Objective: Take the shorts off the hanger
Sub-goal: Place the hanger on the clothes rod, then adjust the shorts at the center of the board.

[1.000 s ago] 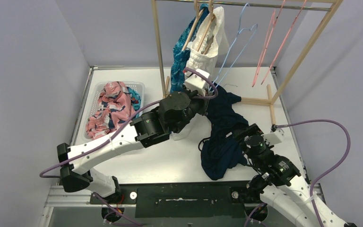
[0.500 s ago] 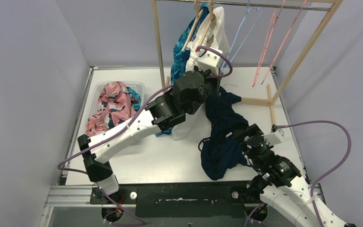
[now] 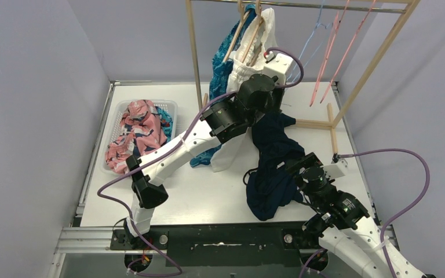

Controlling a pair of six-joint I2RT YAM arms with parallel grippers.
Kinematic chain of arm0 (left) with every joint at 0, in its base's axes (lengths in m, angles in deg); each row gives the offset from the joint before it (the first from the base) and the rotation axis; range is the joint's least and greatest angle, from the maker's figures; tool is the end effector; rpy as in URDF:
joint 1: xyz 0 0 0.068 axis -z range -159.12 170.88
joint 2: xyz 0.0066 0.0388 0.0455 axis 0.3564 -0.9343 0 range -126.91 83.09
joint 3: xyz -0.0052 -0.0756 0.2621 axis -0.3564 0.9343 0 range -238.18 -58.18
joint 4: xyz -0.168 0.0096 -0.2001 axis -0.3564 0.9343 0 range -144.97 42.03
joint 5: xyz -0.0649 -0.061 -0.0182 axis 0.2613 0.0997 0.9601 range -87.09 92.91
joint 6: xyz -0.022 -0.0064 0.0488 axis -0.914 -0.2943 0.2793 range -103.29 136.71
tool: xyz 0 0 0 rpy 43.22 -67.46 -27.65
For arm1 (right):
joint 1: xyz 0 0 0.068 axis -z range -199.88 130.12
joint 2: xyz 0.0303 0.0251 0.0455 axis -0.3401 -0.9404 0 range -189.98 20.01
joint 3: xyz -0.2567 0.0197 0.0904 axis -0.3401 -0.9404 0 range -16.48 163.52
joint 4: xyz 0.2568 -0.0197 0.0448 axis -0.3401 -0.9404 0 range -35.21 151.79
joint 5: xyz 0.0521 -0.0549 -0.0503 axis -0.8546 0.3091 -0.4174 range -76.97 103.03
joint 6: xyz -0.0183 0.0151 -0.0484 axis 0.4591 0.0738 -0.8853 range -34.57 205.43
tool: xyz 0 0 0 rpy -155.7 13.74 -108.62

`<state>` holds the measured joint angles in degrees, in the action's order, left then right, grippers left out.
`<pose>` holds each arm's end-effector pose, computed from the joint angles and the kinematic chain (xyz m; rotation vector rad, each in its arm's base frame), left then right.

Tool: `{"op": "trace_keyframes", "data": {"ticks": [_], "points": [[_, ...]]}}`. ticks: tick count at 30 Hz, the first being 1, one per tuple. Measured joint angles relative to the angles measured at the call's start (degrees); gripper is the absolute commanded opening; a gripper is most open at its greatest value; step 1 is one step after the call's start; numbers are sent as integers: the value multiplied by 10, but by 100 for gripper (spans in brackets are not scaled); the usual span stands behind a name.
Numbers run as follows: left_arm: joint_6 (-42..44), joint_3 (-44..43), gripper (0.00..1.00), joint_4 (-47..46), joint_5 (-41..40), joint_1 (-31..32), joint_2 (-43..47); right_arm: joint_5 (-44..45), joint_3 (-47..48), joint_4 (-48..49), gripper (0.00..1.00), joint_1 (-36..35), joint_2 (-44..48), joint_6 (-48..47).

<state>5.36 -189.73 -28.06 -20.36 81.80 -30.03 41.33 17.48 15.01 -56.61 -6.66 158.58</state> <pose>0.2275 -0.3799 0.4750 0.4426 1.6849 -0.5866 0.0907 0.0466 0.2557 0.9359 2.0079 0.5307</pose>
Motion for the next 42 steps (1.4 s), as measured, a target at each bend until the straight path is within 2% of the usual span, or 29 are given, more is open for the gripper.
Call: {"op": "trace_keyframes", "data": {"ticks": [2,6,9,14,20,36,42], "points": [[-4,1,11,8,4,0,-4,0,0,0,77,0,1,0],[-11,5,42,7,10,-1,-1,0,0,0,77,0,3,1],[-17,18,56,8,15,-2,4,0,0,0,77,0,3,1],[-24,50,72,15,40,-3,14,3,0,-1,81,0,3,-7],[-41,137,77,16,99,-5,75,14,2,-21,86,0,-2,-24],[-70,498,79,-108,222,-11,398,-9,-9,-40,87,0,-6,9],[-88,600,79,-141,273,-7,428,-8,-16,-61,88,0,-17,73]]}}
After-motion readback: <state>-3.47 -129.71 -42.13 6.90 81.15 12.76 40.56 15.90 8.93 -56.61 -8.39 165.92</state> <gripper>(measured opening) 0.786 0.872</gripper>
